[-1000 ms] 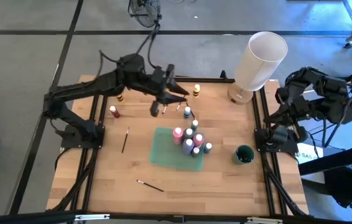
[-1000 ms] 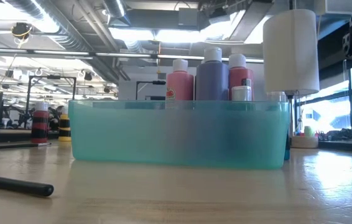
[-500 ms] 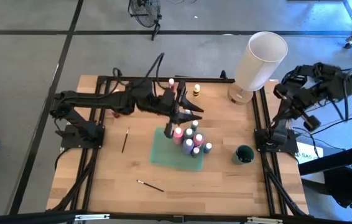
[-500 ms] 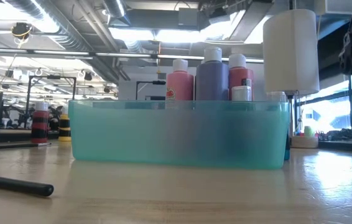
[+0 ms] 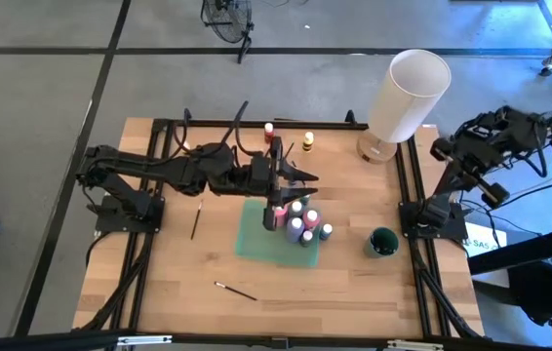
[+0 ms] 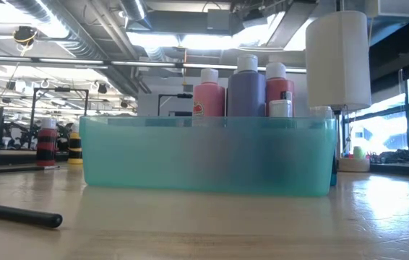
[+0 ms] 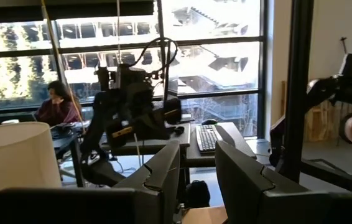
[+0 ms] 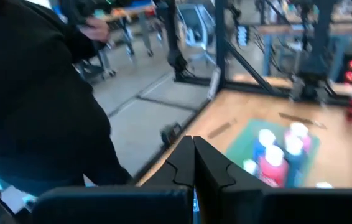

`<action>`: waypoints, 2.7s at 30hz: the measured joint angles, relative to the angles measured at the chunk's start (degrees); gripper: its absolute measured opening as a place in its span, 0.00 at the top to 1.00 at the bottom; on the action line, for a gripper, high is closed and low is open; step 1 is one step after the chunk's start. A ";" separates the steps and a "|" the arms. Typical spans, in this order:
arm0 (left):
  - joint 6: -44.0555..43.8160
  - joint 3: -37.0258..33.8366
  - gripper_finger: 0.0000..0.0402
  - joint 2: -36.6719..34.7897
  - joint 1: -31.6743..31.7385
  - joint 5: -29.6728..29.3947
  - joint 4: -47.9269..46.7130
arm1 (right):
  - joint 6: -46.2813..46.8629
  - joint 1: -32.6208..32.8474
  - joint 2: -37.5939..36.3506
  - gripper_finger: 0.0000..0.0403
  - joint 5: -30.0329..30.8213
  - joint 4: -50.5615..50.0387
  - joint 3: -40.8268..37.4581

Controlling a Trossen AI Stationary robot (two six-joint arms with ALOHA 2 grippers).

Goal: Pick & Place Paint Supplies
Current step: Put the black eyeshadow brush into the green cup

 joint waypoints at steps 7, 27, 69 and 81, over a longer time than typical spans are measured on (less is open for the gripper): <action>-0.03 0.00 0.76 0.00 -0.30 -0.79 -0.01 | -4.26 -6.29 -6.24 1.00 -8.29 14.50 -12.31; 3.97 0.02 0.76 -3.19 2.10 0.26 -3.00 | -5.54 -11.07 -11.82 1.00 -5.27 42.29 -36.68; 1.54 0.02 0.76 -4.87 3.04 0.38 -0.54 | 10.43 -10.93 -12.97 1.00 -4.30 33.14 -43.21; 1.54 0.02 0.76 -4.87 5.93 2.74 1.30 | 9.25 -10.92 -12.97 1.00 -0.07 28.08 -43.23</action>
